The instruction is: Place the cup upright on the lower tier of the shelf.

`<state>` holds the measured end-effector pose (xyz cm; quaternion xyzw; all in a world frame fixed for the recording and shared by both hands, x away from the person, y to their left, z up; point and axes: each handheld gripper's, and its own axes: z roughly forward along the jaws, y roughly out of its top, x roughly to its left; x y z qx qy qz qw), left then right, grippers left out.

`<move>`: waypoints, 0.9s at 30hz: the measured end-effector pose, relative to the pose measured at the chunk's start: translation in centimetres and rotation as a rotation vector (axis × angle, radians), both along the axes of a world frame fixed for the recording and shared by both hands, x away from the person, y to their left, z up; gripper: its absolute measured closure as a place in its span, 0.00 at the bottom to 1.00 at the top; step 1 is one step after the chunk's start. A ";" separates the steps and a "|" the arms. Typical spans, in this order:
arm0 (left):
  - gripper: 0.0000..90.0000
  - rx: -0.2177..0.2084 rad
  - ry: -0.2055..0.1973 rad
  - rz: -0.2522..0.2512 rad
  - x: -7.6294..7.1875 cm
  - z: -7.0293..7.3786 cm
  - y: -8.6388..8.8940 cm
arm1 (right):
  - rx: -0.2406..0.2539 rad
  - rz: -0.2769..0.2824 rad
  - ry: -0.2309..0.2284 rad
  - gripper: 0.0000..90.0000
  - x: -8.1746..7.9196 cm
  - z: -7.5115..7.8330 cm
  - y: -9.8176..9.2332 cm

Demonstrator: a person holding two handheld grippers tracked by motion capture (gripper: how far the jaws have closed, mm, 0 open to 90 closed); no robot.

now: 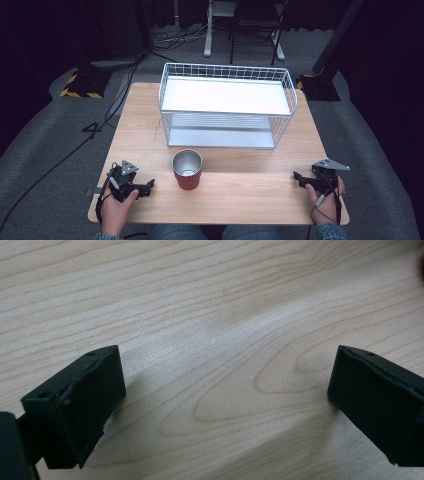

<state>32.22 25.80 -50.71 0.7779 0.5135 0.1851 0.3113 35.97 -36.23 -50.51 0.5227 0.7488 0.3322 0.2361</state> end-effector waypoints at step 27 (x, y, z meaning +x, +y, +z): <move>0.17 -0.195 -0.279 -0.120 -6.1 2.9 -1.0 | -0.002 0.000 0.000 0.19 0.0 0.0 0.0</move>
